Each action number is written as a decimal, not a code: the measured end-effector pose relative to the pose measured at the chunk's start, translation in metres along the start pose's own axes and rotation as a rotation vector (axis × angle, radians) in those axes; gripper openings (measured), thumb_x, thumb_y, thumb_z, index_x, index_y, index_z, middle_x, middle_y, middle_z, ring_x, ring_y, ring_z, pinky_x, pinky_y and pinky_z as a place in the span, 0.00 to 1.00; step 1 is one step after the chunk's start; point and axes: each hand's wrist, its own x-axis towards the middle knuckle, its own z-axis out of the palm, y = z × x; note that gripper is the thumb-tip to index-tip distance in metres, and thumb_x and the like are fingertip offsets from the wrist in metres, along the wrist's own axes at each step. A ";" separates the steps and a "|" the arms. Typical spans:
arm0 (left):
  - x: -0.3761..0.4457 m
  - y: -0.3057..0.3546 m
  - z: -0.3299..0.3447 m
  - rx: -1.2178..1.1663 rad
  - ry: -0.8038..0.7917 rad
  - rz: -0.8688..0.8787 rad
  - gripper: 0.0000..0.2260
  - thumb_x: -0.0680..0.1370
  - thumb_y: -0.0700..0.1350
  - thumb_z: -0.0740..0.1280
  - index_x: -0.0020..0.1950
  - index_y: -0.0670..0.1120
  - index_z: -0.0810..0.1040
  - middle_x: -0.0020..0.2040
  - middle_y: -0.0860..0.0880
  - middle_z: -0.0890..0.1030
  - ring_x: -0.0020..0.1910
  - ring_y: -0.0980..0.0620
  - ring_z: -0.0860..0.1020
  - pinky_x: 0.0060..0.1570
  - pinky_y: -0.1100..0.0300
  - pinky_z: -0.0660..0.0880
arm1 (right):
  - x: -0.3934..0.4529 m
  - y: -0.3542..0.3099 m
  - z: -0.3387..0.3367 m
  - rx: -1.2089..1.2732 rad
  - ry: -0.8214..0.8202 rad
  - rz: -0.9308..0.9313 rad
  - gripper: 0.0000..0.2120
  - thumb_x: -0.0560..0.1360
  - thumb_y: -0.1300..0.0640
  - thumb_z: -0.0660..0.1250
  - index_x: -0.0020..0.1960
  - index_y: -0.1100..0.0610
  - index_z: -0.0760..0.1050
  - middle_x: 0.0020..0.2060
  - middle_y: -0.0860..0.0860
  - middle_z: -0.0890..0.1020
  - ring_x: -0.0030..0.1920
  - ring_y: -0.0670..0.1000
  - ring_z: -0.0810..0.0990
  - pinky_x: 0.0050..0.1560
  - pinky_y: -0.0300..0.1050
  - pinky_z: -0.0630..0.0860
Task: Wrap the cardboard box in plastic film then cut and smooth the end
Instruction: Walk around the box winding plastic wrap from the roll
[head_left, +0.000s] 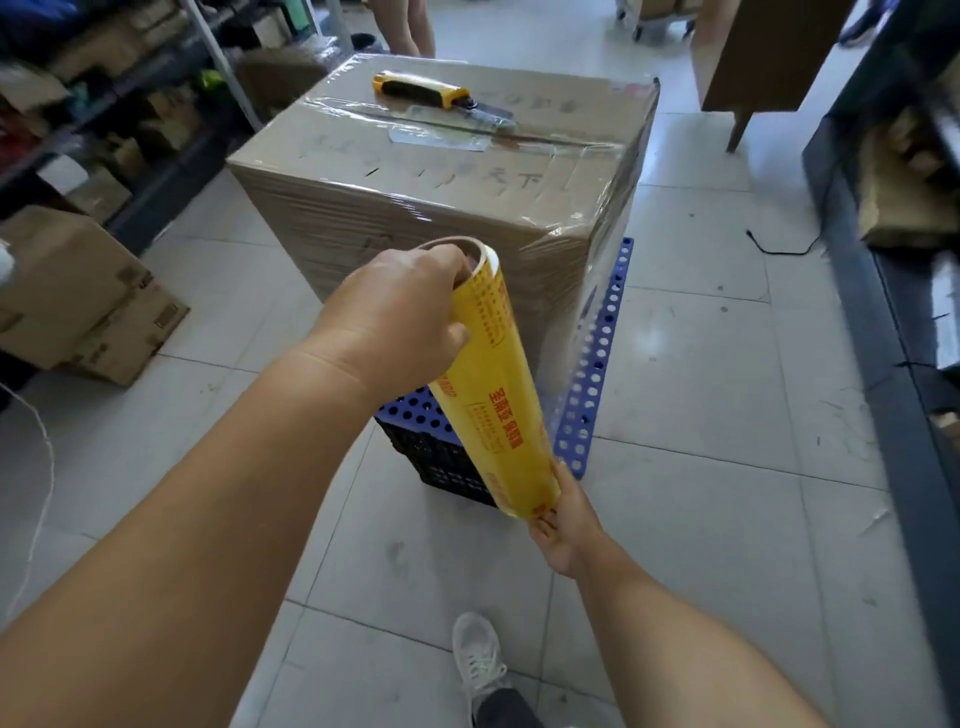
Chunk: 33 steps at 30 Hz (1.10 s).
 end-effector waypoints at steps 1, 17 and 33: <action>0.002 -0.006 -0.001 -0.013 -0.004 0.021 0.14 0.74 0.45 0.68 0.59 0.51 0.73 0.48 0.51 0.77 0.46 0.49 0.76 0.44 0.53 0.77 | 0.003 0.003 0.008 0.014 0.003 -0.005 0.28 0.78 0.38 0.58 0.73 0.52 0.65 0.67 0.53 0.73 0.58 0.52 0.74 0.67 0.45 0.67; 0.035 -0.083 -0.015 -0.040 -0.074 0.288 0.13 0.74 0.43 0.67 0.57 0.52 0.72 0.49 0.53 0.75 0.50 0.47 0.74 0.47 0.49 0.75 | 0.016 0.028 0.090 0.336 0.165 -0.046 0.32 0.76 0.35 0.59 0.73 0.52 0.64 0.68 0.52 0.72 0.57 0.50 0.73 0.63 0.44 0.69; 0.066 -0.156 -0.024 0.024 -0.061 0.618 0.13 0.75 0.37 0.64 0.58 0.49 0.72 0.51 0.52 0.77 0.43 0.54 0.66 0.38 0.58 0.63 | 0.026 0.072 0.173 0.556 0.344 -0.151 0.31 0.73 0.32 0.60 0.71 0.47 0.67 0.66 0.47 0.73 0.65 0.50 0.72 0.68 0.45 0.66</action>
